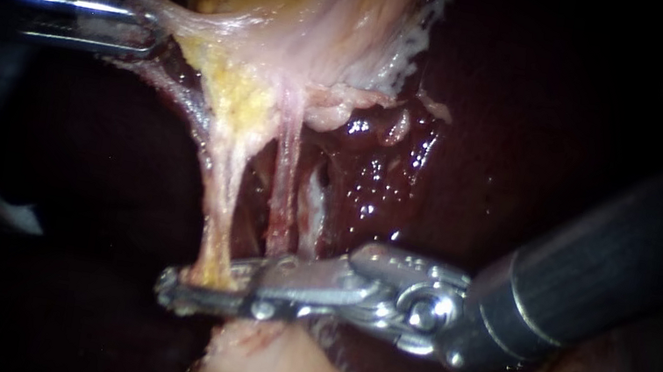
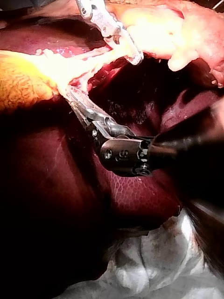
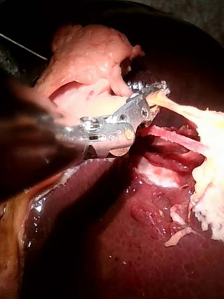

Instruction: Going back second clip left tube

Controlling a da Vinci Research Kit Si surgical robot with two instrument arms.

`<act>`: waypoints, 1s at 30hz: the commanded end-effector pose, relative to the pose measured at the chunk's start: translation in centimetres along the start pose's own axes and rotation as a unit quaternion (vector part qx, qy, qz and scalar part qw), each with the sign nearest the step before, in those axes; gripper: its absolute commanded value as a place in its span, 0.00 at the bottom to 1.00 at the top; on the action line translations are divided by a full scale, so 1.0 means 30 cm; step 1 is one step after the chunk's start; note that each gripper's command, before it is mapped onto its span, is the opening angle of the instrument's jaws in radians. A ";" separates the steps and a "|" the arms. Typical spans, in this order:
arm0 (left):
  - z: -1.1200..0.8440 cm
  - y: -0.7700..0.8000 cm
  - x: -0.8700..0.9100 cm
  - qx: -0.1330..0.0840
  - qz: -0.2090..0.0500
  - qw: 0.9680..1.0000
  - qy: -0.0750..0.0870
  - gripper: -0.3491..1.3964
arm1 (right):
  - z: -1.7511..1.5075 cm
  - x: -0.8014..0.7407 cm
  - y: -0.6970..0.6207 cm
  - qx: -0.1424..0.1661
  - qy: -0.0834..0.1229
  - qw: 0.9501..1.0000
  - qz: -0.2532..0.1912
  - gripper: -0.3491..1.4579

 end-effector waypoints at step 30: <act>-0.0004 0.0000 -0.0003 0.000 0.000 1.000 0.000 0.00 | -0.016 -0.0001 0.0054 -0.138 0.032 0.965 -0.220 0.47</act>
